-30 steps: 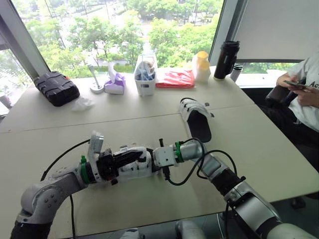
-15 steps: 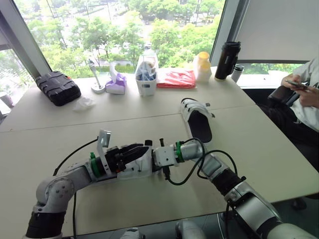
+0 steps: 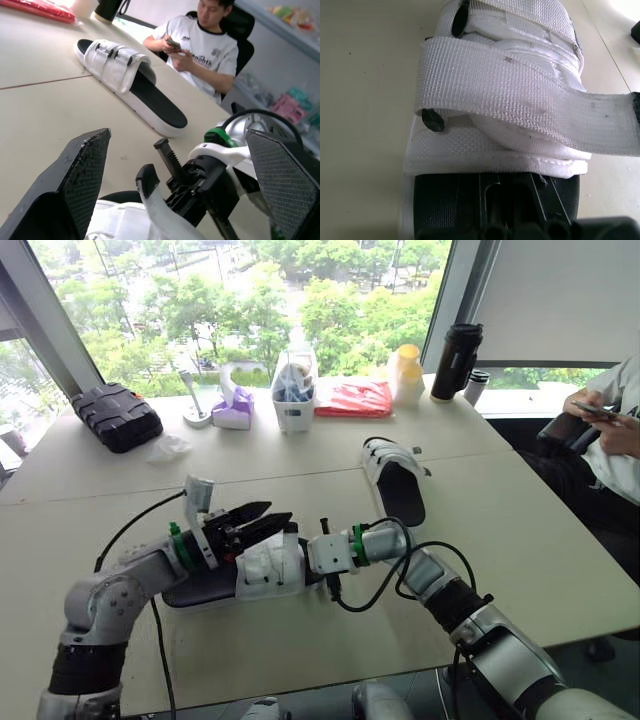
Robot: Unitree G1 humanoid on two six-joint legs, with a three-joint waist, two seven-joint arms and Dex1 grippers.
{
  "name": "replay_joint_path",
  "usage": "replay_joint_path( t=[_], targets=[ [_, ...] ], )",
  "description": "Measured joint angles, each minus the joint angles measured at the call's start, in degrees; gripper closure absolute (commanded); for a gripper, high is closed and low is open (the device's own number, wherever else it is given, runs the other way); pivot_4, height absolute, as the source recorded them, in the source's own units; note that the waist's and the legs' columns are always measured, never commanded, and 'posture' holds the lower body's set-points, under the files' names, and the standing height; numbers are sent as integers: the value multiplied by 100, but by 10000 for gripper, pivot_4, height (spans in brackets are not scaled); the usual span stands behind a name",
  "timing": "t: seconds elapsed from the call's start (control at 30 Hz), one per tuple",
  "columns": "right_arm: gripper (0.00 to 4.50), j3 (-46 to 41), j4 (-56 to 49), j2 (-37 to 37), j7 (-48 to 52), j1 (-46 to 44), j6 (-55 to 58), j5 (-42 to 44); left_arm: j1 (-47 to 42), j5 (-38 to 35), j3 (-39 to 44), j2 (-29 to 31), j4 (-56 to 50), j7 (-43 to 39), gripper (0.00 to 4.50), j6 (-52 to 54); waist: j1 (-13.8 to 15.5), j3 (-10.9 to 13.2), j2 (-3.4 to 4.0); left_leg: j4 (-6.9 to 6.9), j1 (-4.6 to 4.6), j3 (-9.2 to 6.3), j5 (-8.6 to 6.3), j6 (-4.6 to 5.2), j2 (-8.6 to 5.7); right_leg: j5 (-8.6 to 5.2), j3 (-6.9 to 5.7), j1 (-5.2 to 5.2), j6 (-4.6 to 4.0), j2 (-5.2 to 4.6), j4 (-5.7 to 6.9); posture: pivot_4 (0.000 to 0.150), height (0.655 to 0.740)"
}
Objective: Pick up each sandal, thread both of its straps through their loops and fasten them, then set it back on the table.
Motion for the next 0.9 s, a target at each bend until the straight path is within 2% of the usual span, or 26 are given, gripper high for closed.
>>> replay_joint_path(
  t=[0.13,0.27,0.5,0.6,0.77,0.83,0.9],
  targets=[
    [45000,10,12,18,-10,-6,-1,0,-475,615,-584,323,417,-629,680,-41,-16,0,0,-3,1,1,0,0,1,0,0,0,0,1,0,1500,7400],
    [45000,12,16,21,-21,-7,-2,0,-839,1079,-1011,357,800,-1117,680,-155,-14,0,0,-3,0,-1,0,0,2,2,0,-2,2,3,1,1500,7400],
    [45000,9,4,21,-35,10,-2,0,-1260,1630,-1285,296,1381,-1644,680,-347,-16,0,0,-3,0,-5,0,0,2,9,0,-3,15,3,2,1500,7400],
    [45000,9,-3,18,-48,18,-2,0,-1322,1781,-1410,233,1518,-1773,8980,-360,-15,0,0,-3,0,-8,0,0,2,9,0,-3,16,3,2,1500,7400],
    [45000,10,-11,18,-78,33,-2,0,-1370,1854,-1425,154,1515,-1923,35285,-301,-15,0,0,-3,0,-14,0,0,2,9,0,-4,16,3,3,1500,7400],
    [45000,10,-18,17,-81,39,-2,0,-1370,1856,-1421,111,1506,-1931,44384,-252,-16,0,0,-2,0,-17,0,0,2,10,0,-4,17,3,3,1500,7400],
    [45000,10,-19,17,-84,41,-2,0,-1374,1856,-1411,85,1480,-1952,44384,-230,-16,0,0,-3,0,-18,0,0,2,10,0,-4,17,3,3,1500,7400]
  ],
)
